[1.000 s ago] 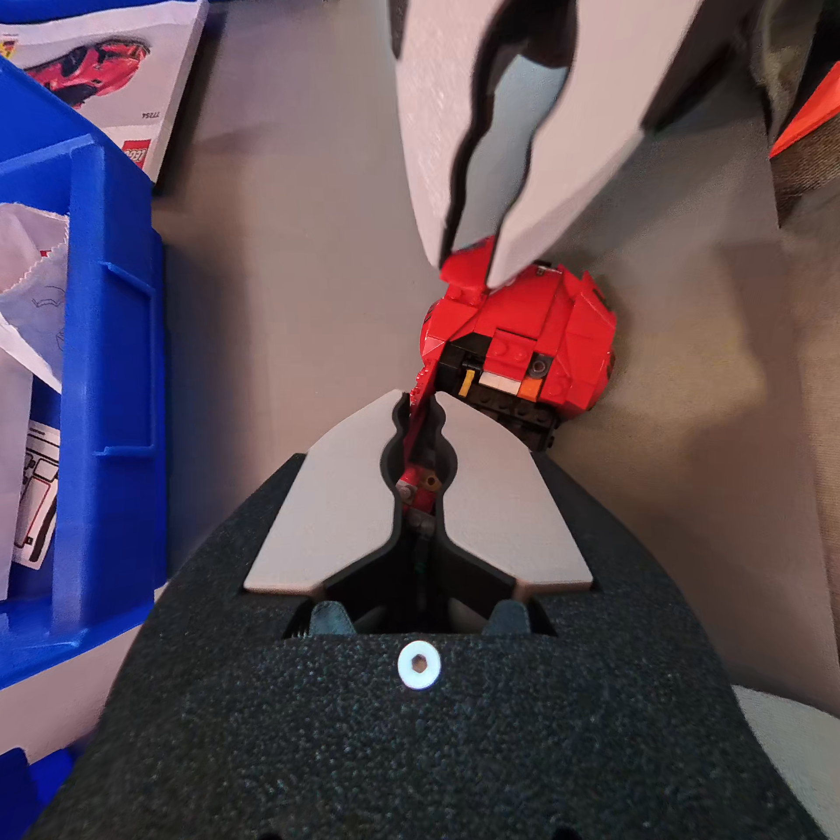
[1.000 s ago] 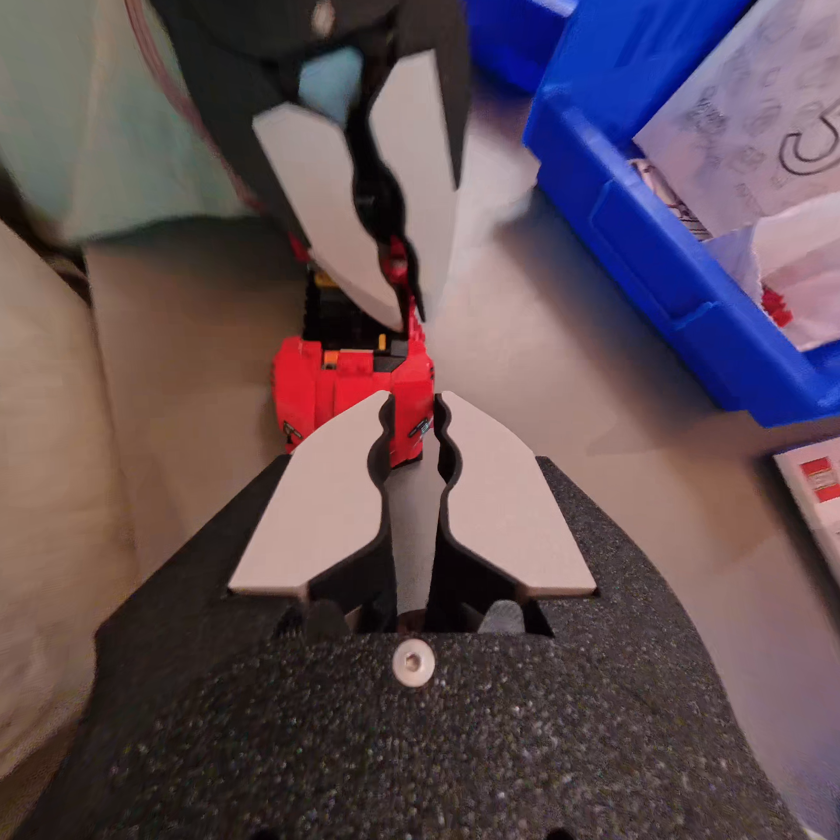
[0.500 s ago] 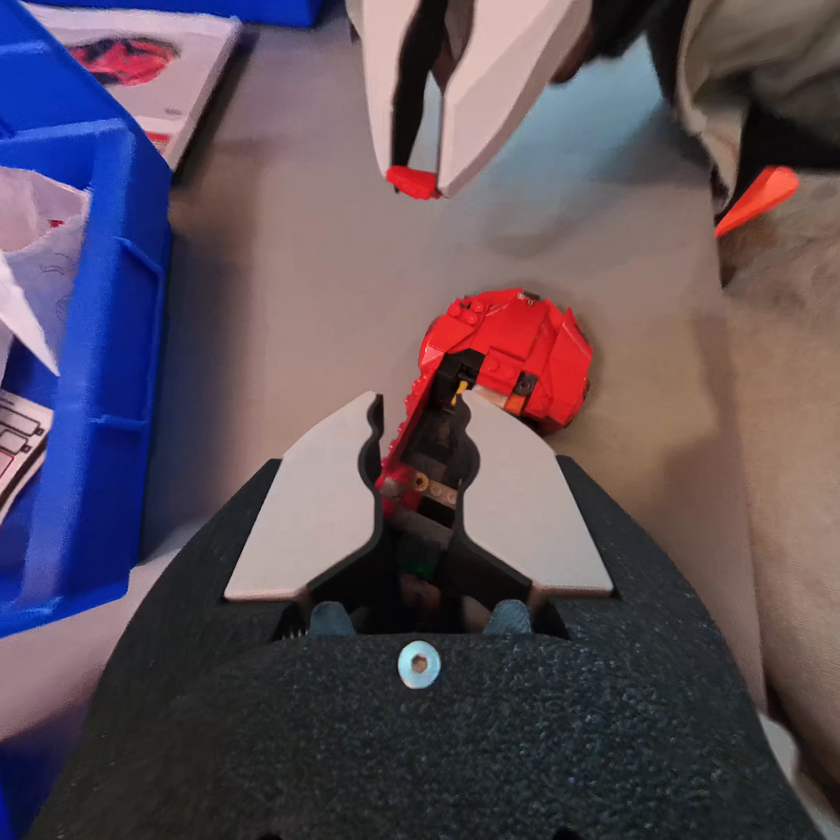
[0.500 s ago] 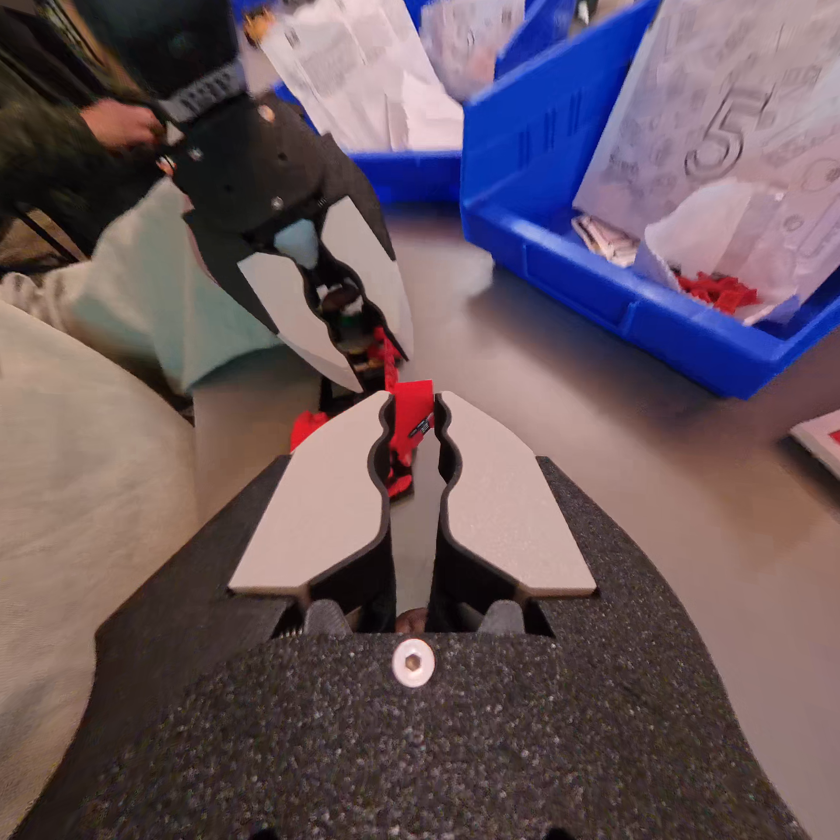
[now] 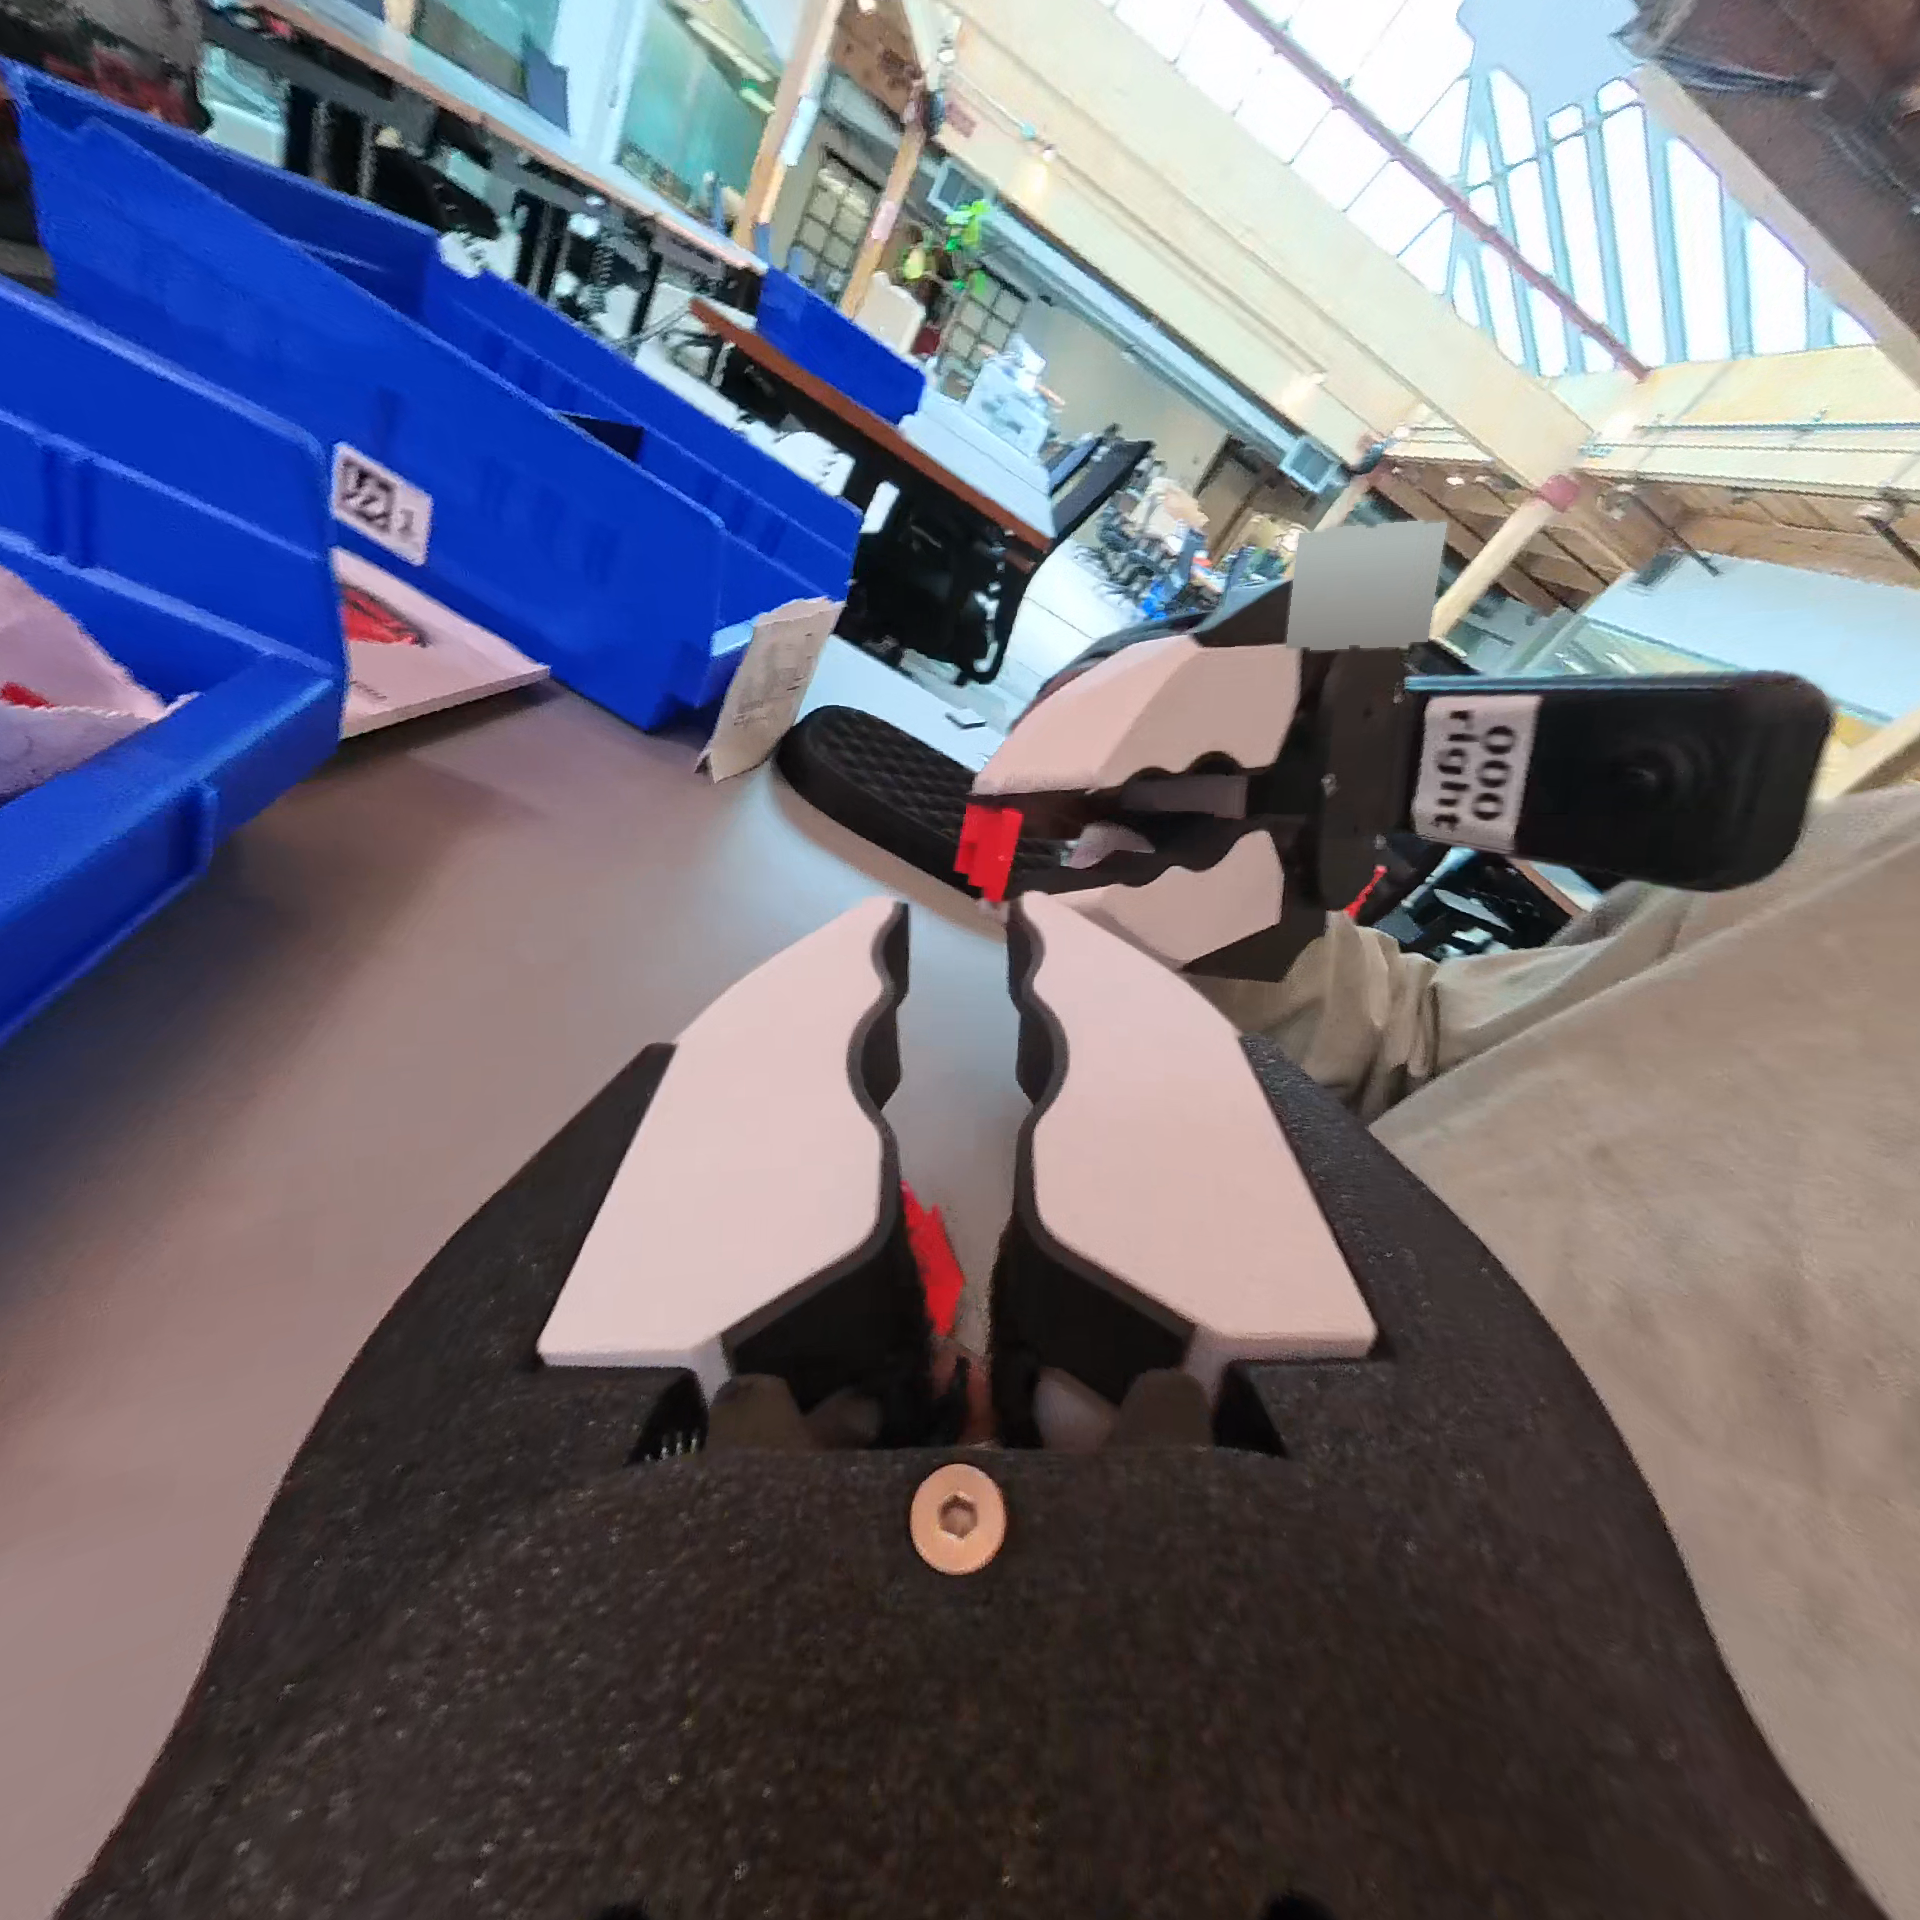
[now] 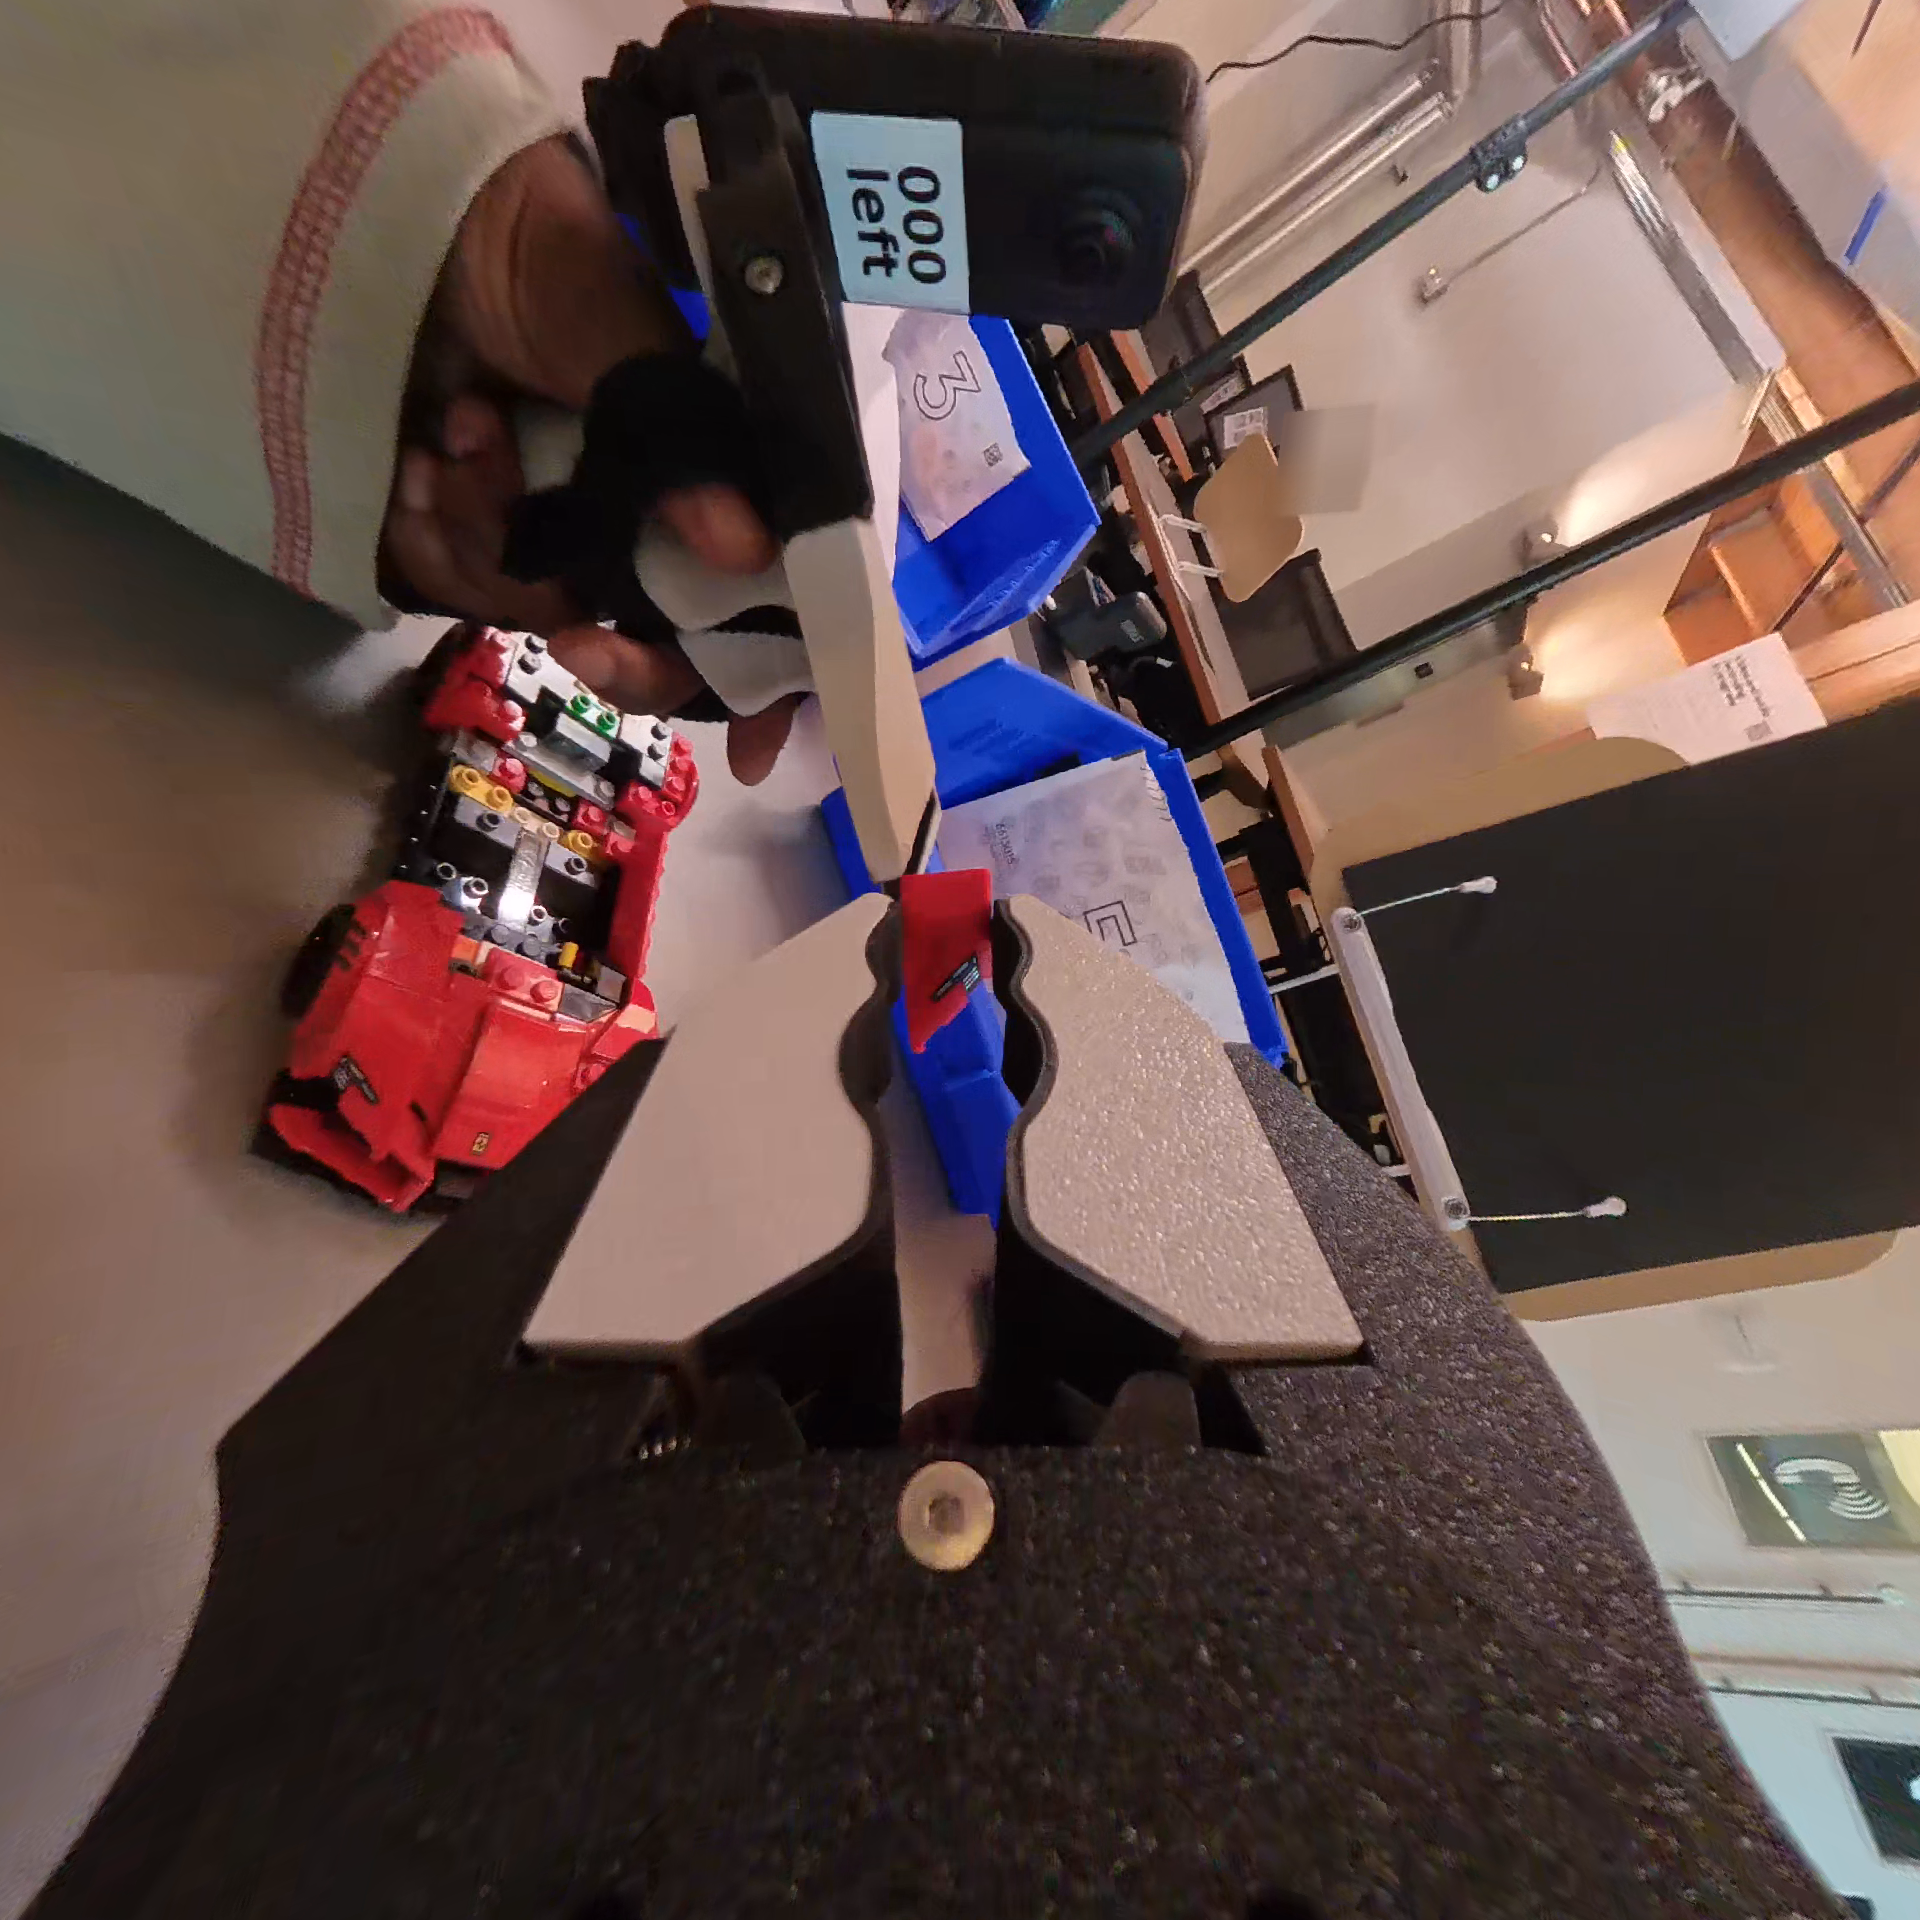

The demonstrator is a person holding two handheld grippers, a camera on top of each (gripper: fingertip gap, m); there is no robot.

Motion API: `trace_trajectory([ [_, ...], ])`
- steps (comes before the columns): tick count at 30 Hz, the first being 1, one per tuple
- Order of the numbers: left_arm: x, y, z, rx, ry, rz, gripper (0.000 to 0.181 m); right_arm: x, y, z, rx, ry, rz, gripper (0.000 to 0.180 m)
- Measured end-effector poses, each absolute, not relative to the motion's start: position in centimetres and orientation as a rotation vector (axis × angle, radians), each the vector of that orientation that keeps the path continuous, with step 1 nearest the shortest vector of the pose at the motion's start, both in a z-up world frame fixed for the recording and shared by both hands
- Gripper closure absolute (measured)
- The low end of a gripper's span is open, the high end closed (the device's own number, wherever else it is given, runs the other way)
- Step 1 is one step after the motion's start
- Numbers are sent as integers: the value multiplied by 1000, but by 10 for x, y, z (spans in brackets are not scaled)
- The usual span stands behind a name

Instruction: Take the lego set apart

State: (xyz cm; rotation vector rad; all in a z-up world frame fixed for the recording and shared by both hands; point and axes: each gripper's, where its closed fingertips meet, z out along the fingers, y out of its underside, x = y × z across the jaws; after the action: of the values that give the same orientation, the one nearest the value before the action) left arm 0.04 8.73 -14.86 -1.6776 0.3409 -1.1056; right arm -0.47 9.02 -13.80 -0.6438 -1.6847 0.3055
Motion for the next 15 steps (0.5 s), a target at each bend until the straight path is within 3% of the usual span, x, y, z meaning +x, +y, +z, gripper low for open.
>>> trace_trajectory([
  [4,0,81,-141,-1625,341,-1156,160,-6,87,-140,-613,-1693,294,163],
  [8,1,79,-139,-1587,369,-1130,177,-11,78,-143,-587,-1710,301,163],
  [15,-16,63,-140,-1627,417,-937,178,-21,63,-143,-604,-1672,483,162],
])
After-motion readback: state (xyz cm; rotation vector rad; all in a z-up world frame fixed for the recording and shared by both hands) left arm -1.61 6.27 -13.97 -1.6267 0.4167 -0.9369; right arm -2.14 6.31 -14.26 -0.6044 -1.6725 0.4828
